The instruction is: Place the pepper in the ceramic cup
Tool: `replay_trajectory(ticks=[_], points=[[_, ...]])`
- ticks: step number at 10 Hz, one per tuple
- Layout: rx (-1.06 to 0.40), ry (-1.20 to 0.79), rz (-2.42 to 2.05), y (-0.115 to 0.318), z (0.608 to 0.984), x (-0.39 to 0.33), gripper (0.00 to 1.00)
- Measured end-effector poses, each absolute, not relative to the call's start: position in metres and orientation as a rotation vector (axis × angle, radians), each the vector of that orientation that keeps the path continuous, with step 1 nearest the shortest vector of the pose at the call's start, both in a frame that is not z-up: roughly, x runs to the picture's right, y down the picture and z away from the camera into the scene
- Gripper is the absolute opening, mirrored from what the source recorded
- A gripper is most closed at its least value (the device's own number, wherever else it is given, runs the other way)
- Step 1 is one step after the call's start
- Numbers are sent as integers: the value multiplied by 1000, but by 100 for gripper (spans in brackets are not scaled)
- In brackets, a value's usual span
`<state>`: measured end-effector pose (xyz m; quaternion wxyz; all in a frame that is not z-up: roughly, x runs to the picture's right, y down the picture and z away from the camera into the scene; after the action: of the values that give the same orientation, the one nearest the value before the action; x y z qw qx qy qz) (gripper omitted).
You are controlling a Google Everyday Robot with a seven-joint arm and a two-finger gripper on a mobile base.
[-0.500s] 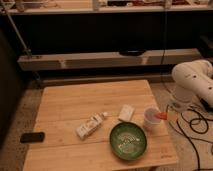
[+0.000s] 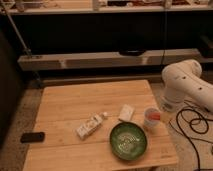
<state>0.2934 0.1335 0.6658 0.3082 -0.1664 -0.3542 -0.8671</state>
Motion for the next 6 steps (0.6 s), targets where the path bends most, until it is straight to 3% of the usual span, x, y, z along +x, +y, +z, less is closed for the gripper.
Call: replay_trajectory(ticks=[3,6], points=[[-434,-943,-2313,133,666,285,63],[-434,-946,-2324,133,667,277,66]])
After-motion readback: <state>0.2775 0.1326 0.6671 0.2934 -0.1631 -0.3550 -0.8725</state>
